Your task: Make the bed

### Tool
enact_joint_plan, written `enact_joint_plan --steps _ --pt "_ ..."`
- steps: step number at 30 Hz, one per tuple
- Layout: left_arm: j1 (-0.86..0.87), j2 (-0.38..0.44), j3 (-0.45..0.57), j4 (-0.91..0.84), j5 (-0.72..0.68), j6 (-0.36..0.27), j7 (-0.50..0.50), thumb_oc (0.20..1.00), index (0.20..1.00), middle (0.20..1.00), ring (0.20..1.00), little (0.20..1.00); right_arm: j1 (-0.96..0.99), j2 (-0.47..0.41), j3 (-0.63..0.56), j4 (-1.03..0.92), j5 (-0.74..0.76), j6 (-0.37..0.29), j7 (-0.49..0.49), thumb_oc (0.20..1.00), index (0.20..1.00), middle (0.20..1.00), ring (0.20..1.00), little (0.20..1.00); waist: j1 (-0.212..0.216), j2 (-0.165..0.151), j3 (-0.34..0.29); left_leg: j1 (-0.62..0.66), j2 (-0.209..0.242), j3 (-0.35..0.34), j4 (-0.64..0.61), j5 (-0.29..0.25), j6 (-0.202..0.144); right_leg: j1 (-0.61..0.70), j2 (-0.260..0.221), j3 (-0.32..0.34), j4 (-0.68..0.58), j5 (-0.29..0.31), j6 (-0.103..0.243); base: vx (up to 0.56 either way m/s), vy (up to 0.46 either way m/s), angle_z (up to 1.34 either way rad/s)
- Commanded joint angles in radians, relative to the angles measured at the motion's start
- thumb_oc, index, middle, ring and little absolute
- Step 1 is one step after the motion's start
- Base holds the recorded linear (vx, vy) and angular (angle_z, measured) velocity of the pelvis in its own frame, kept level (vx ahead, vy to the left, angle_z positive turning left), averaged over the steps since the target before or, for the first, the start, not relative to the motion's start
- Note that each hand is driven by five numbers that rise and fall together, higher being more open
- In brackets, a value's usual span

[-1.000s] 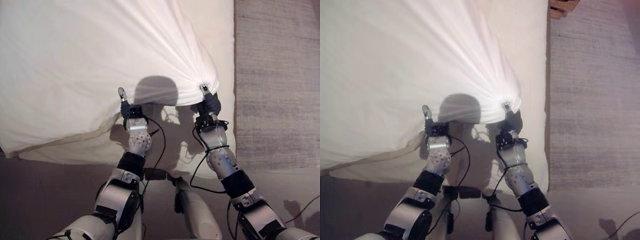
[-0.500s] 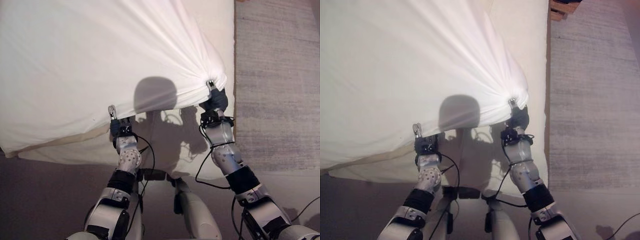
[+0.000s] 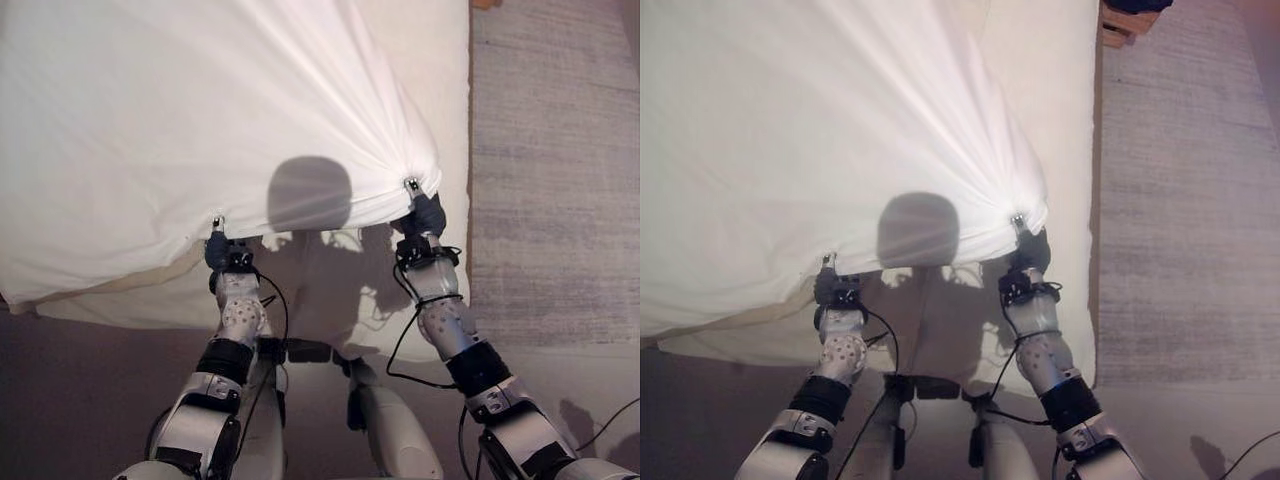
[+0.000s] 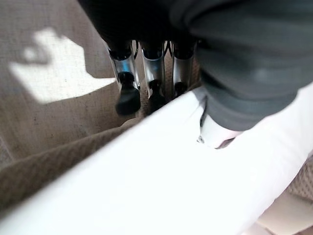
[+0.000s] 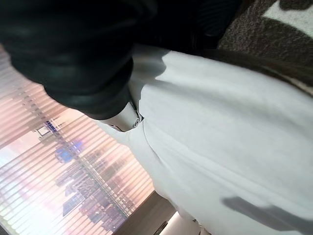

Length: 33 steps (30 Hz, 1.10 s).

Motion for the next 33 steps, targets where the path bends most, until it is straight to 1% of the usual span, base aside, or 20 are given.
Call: enact_joint_plan --steps 1,7,13,15,17,18,20,21,22,23,24,25,26,27,28,29,30,31,32,33 --pt "-0.021 0.035 0.055 0.070 0.110 -0.006 -0.067 0.200 0.200 0.200 0.200 0.200 0.235 -0.046 -0.127 -0.040 0.029 -0.119 0.030 0.200 0.200 0.200 0.200 0.200 -0.039 0.026 -0.130 0.023 -0.016 -0.012 -0.001 -0.076 0.003 -0.107 0.056 0.012 0.146 -0.082 0.014 0.00 0.000 0.00" --pt "0.054 0.056 0.059 -0.018 0.124 0.000 -0.131 0.200 0.200 0.200 0.200 0.200 0.272 -0.046 -0.102 0.016 0.049 -0.075 0.065 0.200 0.200 0.200 0.200 0.200 -0.024 0.042 -0.129 0.043 -0.020 -0.013 -0.001 -0.078 0.001 -0.093 0.057 0.000 0.171 -0.099 0.013 0.00 0.000 0.00" --pt "0.181 0.007 0.107 -0.104 0.059 -0.012 -0.181 0.200 0.200 0.200 0.200 0.200 0.287 -0.018 -0.094 0.113 0.062 -0.021 0.082 0.200 0.200 0.200 0.200 0.200 0.007 0.075 -0.132 0.114 -0.021 -0.035 0.000 -0.089 -0.003 -0.057 0.047 -0.032 0.276 -0.163 0.000 0.00 -0.023 0.08" --pt "0.204 -0.010 0.110 -0.129 0.046 -0.012 -0.191 0.200 0.200 0.200 0.200 0.200 0.299 -0.011 -0.099 0.136 0.053 -0.007 0.079 0.200 0.200 0.200 0.200 0.200 0.015 0.094 -0.130 0.125 -0.028 -0.058 0.004 -0.084 -0.018 -0.042 0.024 -0.065 0.311 -0.192 -0.006 -0.03 -0.036 0.30" --pt "0.232 -0.027 0.110 -0.147 0.040 -0.011 -0.204 0.200 0.200 0.200 0.200 0.200 0.315 -0.008 -0.105 0.164 0.052 0.001 0.079 0.200 0.200 0.200 0.200 0.200 0.018 0.110 -0.139 0.136 -0.044 -0.095 0.017 -0.088 -0.015 -0.022 -0.003 -0.100 0.332 -0.212 -0.012 -0.01 -0.006 0.65" --pt "0.240 -0.035 0.110 -0.147 0.037 -0.006 -0.211 0.200 0.200 0.200 0.200 0.200 0.325 -0.009 -0.110 0.177 0.048 0.004 0.078 0.200 0.200 0.200 0.200 0.200 0.019 0.116 -0.143 0.140 -0.057 -0.104 0.045 -0.103 -0.011 -0.004 -0.022 -0.118 0.339 -0.219 -0.010 0.00 0.011 0.87" --pt "0.256 -0.049 0.105 -0.170 0.028 -0.005 -0.229 0.200 0.200 0.200 0.200 0.200 0.333 -0.009 -0.120 0.198 0.051 0.010 0.081 0.200 0.200 0.200 0.200 0.200 0.013 0.124 -0.149 0.136 -0.054 -0.084 0.126 -0.138 -0.016 0.029 -0.065 -0.161 0.330 -0.219 -0.009 -0.03 0.038 0.72" --pt "0.256 -0.049 0.105 -0.170 0.028 -0.005 -0.229 0.200 0.200 0.200 0.200 0.200 0.333 -0.009 -0.120 0.198 0.051 0.010 0.081 0.200 0.200 0.200 0.200 0.200 0.012 0.125 -0.151 0.132 -0.053 -0.086 0.128 -0.136 -0.016 0.028 -0.064 -0.163 0.326 -0.215 -0.009 -0.03 0.141 1.03" --pt "0.281 -0.052 0.104 -0.184 0.027 -0.008 -0.238 0.200 0.200 0.200 0.200 0.200 0.330 -0.004 -0.110 0.222 0.056 0.016 0.086 0.200 0.200 0.200 0.200 0.200 0.015 0.131 -0.164 0.141 -0.031 -0.082 0.147 -0.152 -0.019 0.057 -0.076 -0.167 0.298 -0.207 -0.003 -0.01 0.112 0.95" --pt "0.281 -0.052 0.104 -0.185 0.027 -0.008 -0.238 0.200 0.200 0.200 0.200 0.200 0.329 -0.004 -0.110 0.222 0.056 0.016 0.086 0.200 0.200 0.200 0.200 0.200 0.015 0.131 -0.166 0.138 -0.030 -0.083 0.146 -0.149 -0.019 0.056 -0.075 -0.168 0.293 -0.202 -0.003 0.07 0.259 0.69" --pt "0.307 -0.047 0.113 -0.206 0.020 -0.012 -0.239 0.200 0.200 0.200 0.200 0.200 0.324 0.007 -0.090 0.244 0.053 0.027 0.089 0.200 0.200 0.200 0.200 0.200 0.025 0.128 -0.194 0.147 0.027 -0.095 0.147 -0.145 -0.028 0.077 -0.090 -0.151 0.267 -0.192 0.009 0.06 0.154 0.05" --pt "0.307 -0.047 0.113 -0.206 0.020 -0.012 -0.239 0.200 0.200 0.200 0.200 0.200 0.323 0.007 -0.091 0.245 0.053 0.027 0.089 0.200 0.200 0.200 0.200 0.200 0.025 0.129 -0.196 0.145 0.027 -0.095 0.146 -0.142 -0.028 0.076 -0.090 -0.151 0.263 -0.187 0.009 0.14 0.369 -0.20" --pt "0.326 -0.045 0.116 -0.222 0.015 -0.016 -0.243 0.200 0.200 0.200 0.200 0.200 0.326 0.018 -0.075 0.260 0.054 0.037 0.094 0.200 0.200 0.200 0.200 0.200 0.028 0.121 -0.218 0.154 0.097 -0.108 0.140 -0.123 -0.039 0.096 -0.125 -0.133 0.253 -0.181 0.025 0.07 0.222 -0.21" --pt "0.326 -0.045 0.116 -0.222 0.015 -0.016 -0.243 0.200 0.200 0.200 0.200 0.200 0.325 0.018 -0.075 0.261 0.054 0.037 0.094 0.200 0.200 0.200 0.200 0.200 0.028 0.121 -0.220 0.152 0.097 -0.108 0.139 -0.120 -0.039 0.094 -0.125 -0.133 0.250 -0.177 0.025 0.18 0.520 -0.41" --pt "0.339 -0.039 0.125 -0.234 0.013 -0.022 -0.241 0.200 0.200 0.200 0.200 0.200 0.327 0.027 -0.059 0.270 0.059 0.046 0.098 0.200 0.200 0.200 0.200 0.200 0.034 0.117 -0.247 0.156 0.167 -0.151 0.126 -0.092 -0.061 0.102 -0.158 -0.097 0.248 -0.171 0.047 0.16 0.444 -0.34" --pt "0.348 -0.039 0.124 -0.238 0.015 -0.018 -0.246 0.200 0.200 0.200 0.200 0.200 0.331 0.028 -0.055 0.272 0.064 0.055 0.099 0.200 0.200 0.200 0.200 0.200 0.034 0.121 -0.265 0.155 0.190 -0.165 0.116 -0.076 -0.073 0.100 -0.174 -0.085 0.249 -0.161 0.060 0.21 0.628 -0.22" --pt "0.347 -0.034 0.122 -0.234 0.021 -0.017 -0.242 0.200 0.200 0.200 0.200 0.200 0.332 0.030 -0.051 0.274 0.065 0.058 0.103 0.200 0.200 0.200 0.200 0.200 0.034 0.123 -0.277 0.163 0.211 -0.178 0.109 -0.071 -0.087 0.105 -0.190 -0.072 0.255 -0.161 0.069 0.16 0.525 0.01" --pt "0.343 -0.026 0.119 -0.233 0.028 -0.016 -0.240 0.200 0.200 0.200 0.200 0.200 0.334 0.029 -0.049 0.269 0.067 0.062 0.101 0.200 0.200 0.200 0.200 0.200 0.039 0.123 -0.287 0.157 0.220 -0.205 0.123 -0.068 -0.103 0.115 -0.211 -0.057 0.256 -0.154 0.080 0.14 0.595 0.12" --pt "0.332 -0.019 0.114 -0.228 0.032 -0.016 -0.239 0.200 0.200 0.200 0.200 0.200 0.330 0.032 -0.043 0.266 0.065 0.067 0.104 0.200 0.200 0.200 0.200 0.200 0.044 0.116 -0.289 0.161 0.201 -0.239 0.179 -0.110 -0.114 0.130 -0.235 -0.037 0.253 -0.140 0.090 0.09 0.413 0.05" --pt "0.331 -0.018 0.114 -0.228 0.032 -0.016 -0.239 0.200 0.200 0.200 0.200 0.200 0.330 0.032 -0.043 0.266 0.065 0.067 0.104 0.200 0.200 0.200 0.200 0.200 0.043 0.116 -0.291 0.156 0.199 -0.240 0.181 -0.109 -0.113 0.128 -0.236 -0.037 0.250 -0.137 0.091 0.10 0.618 -0.17"
